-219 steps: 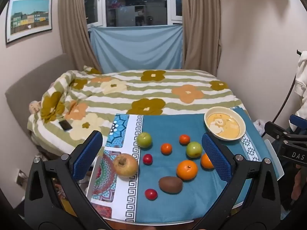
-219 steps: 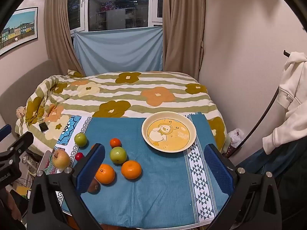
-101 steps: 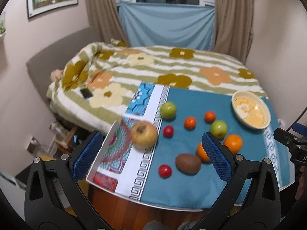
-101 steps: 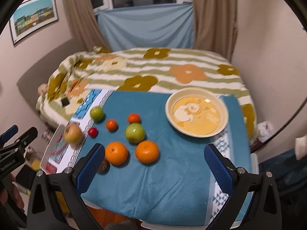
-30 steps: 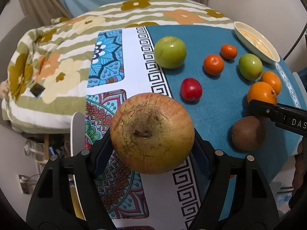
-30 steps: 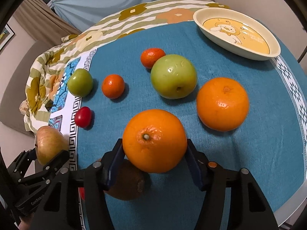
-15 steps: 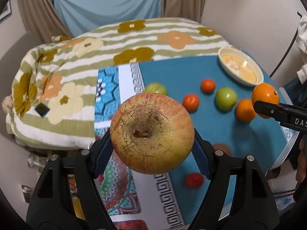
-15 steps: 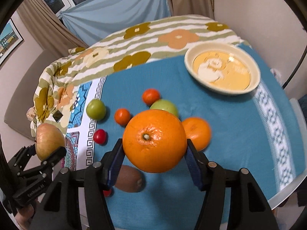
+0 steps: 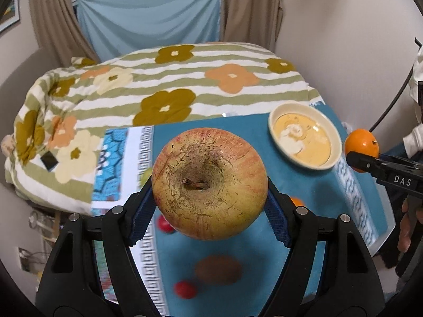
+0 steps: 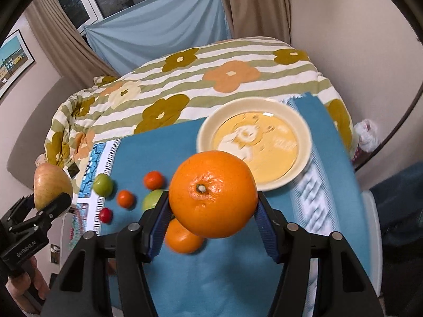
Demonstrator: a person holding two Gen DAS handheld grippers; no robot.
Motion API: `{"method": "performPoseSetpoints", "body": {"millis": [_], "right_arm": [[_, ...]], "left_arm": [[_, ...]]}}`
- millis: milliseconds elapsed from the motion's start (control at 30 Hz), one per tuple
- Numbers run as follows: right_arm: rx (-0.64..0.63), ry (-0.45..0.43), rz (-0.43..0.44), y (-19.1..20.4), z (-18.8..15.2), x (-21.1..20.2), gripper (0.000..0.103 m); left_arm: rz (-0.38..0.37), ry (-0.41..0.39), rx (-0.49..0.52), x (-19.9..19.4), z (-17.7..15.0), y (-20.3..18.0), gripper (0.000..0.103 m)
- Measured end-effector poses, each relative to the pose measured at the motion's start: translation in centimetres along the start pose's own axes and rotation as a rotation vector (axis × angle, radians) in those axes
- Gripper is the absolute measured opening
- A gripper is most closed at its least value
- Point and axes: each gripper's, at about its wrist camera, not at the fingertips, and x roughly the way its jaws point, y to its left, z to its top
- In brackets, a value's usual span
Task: Organize fruits
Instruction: 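Lift and carry the apple and orange toward the white bowl with both tools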
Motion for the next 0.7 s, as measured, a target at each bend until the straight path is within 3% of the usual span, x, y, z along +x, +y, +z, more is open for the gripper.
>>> {"method": "performPoseSetpoints", "body": {"millis": [433, 700], "right_arm": [[-0.115, 0.037, 0.044, -8.4, 6.0, 3.9, 0.057], [-0.115, 0.047, 0.038, -11.1, 8.4, 6.5, 0.057]], "left_arm": [[-0.016, 0.017, -0.023, 8.2, 5.3, -11.2, 0.080], [-0.038, 0.063, 0.035, 14.8, 7.5, -15.0, 0.080]]}}
